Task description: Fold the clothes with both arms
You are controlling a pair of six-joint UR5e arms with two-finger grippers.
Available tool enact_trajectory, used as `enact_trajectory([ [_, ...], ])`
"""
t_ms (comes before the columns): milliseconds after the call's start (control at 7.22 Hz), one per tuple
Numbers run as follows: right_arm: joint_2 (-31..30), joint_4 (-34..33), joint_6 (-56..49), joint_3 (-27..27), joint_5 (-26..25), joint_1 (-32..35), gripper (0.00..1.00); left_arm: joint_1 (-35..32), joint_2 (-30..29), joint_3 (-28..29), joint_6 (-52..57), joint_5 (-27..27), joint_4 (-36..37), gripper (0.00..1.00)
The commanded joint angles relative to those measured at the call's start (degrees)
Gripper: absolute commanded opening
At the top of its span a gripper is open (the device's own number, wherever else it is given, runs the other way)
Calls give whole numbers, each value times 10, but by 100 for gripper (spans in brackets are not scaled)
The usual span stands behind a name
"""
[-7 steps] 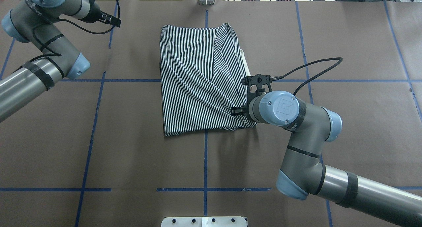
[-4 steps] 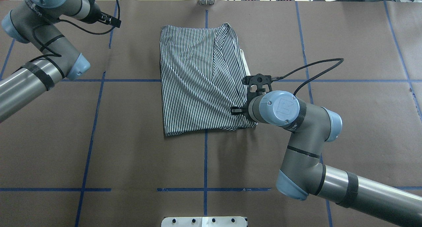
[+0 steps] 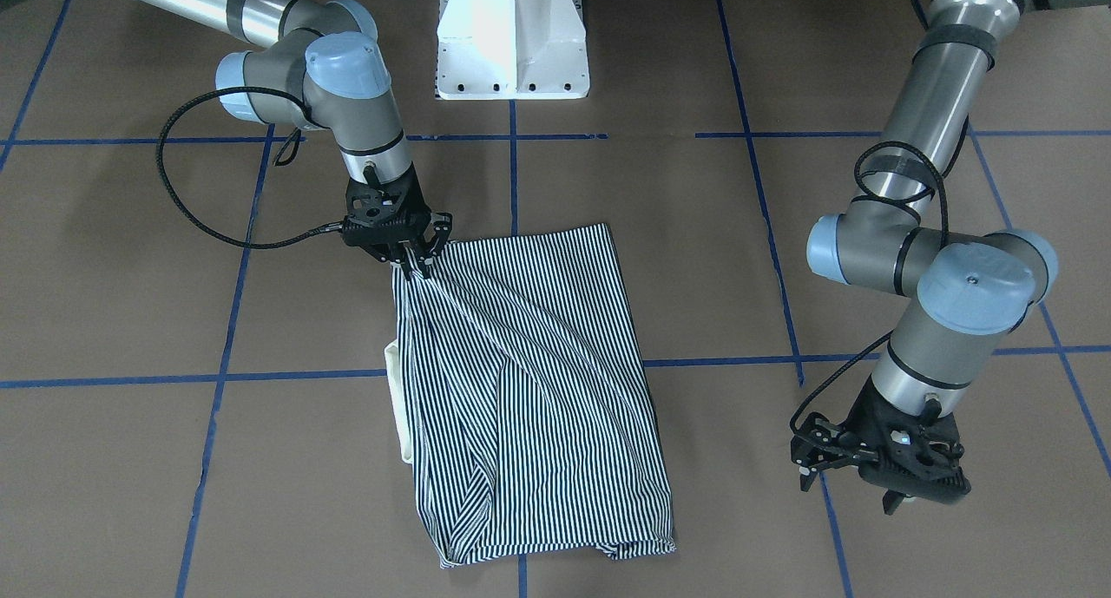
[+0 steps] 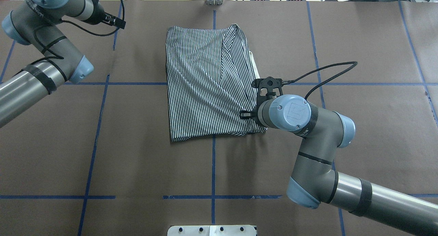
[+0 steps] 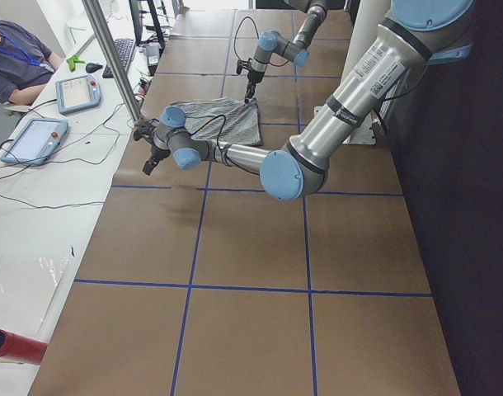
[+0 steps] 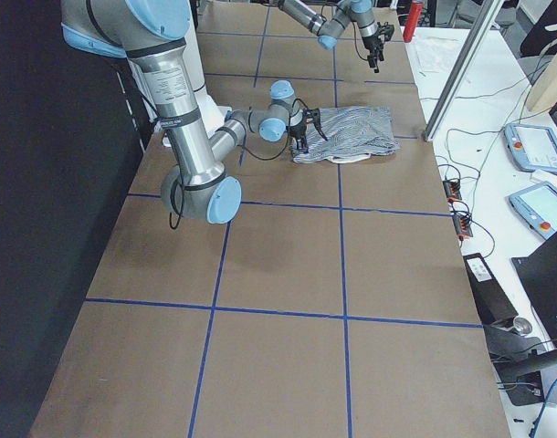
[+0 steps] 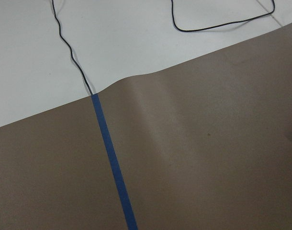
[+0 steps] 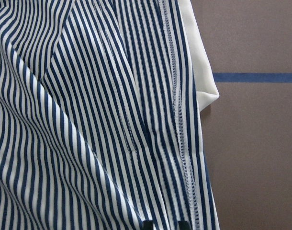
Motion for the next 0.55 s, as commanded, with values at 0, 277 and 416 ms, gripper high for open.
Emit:
enact_trajectory([
  [0, 0, -3, 27, 1, -3, -1, 0, 0, 0, 0, 0, 0, 0, 100],
  [277, 1, -22, 47, 10, -4, -1, 0, 0, 3, 0, 0, 0, 0, 100],
  [416, -2, -48, 55, 28, -19, -2, 0, 0, 4, 0, 0, 0, 0, 100],
])
